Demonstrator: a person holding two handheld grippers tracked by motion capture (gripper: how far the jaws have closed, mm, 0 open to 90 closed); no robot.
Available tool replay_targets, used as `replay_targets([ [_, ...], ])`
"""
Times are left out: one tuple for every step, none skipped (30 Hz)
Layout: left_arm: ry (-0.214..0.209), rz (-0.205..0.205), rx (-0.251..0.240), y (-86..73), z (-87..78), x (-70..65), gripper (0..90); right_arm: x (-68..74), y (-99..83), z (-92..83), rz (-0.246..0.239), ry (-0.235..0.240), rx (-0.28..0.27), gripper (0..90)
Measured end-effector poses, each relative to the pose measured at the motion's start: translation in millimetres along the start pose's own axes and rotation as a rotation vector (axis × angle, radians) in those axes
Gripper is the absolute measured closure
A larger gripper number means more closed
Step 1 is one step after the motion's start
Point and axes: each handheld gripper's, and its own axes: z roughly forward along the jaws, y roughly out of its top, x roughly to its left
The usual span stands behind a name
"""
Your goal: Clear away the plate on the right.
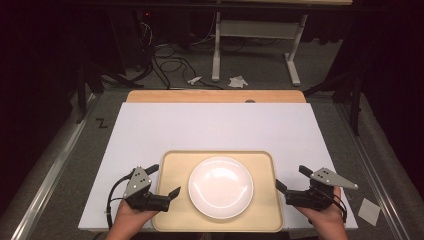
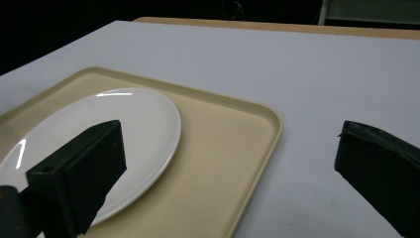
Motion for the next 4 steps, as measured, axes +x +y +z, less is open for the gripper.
replay_targets([
  [0.000, -0.003, -0.002, 0.1, -0.7, 0.6, 0.2, -2.1, -0.5, 0.1, 0.010, 0.001, 0.000, 0.3],
  [0.002, -0.008, -0.005, 0.1, -0.9, 1.0, 0.2, -2.1, -0.5, 0.1, 0.010, 0.001, 0.000, 0.3],
  [0.001, -0.013, -0.005, 0.0, -1.2, 1.8, 0.2, -2.9, -0.5, -0.1, 0.018, 0.002, -0.002, 0.3],
  [0.000, -0.023, -0.005, -0.1, -1.2, 2.4, 0.2, -3.6, -0.3, -0.5, 0.025, 0.002, -0.010, 0.3],
])
